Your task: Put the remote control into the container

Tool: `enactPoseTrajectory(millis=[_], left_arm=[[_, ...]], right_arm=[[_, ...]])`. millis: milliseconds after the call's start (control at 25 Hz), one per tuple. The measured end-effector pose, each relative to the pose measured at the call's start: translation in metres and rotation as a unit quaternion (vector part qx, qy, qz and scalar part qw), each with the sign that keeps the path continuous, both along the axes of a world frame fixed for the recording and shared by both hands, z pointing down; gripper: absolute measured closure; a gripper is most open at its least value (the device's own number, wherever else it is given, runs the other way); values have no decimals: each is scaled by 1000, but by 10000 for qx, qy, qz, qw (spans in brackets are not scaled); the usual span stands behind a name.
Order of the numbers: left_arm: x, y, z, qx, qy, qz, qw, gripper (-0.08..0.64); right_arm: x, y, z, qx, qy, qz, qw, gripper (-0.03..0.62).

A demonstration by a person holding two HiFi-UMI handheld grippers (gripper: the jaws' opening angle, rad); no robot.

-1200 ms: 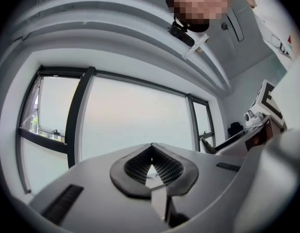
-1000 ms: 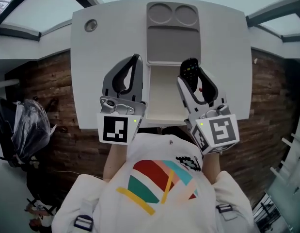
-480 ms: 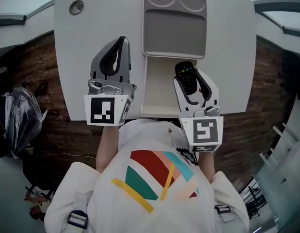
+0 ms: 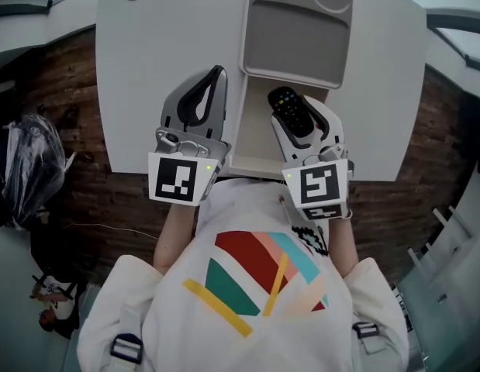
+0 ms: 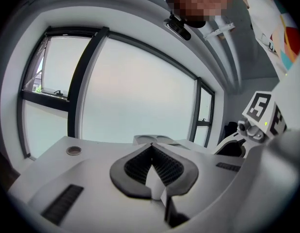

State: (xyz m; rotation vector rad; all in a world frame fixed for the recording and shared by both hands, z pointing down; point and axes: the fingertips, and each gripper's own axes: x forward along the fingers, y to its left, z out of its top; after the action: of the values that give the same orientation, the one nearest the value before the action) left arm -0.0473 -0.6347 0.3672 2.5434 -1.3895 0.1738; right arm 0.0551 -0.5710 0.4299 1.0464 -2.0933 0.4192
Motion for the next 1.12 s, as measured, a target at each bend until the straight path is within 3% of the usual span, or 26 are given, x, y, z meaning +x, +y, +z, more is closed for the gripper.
enactPoseTrajectory(millis=[80, 240, 400, 720, 1120], left_arm=[[0, 5, 4, -53, -33, 32, 10000, 554], [-7, 8, 5, -73, -29, -97, 9999, 554], [-23, 6, 9, -104, -36, -216, 9997, 554], [-40, 13, 16, -158, -37, -470, 9988, 554], [-54, 15, 22, -237, -85, -641, 9976, 554]], right_arm=[[0, 3, 17, -84, 280, -267, 9992, 360], [-5, 9, 41, -663, 205, -470, 9965, 360], [-14, 13, 56, -858, 701, -781, 9908, 360], [-31, 28, 85, -1311, 1387, -1957, 9619, 360], [-38, 29, 93, -1701, 1589, -2276, 9455, 359]])
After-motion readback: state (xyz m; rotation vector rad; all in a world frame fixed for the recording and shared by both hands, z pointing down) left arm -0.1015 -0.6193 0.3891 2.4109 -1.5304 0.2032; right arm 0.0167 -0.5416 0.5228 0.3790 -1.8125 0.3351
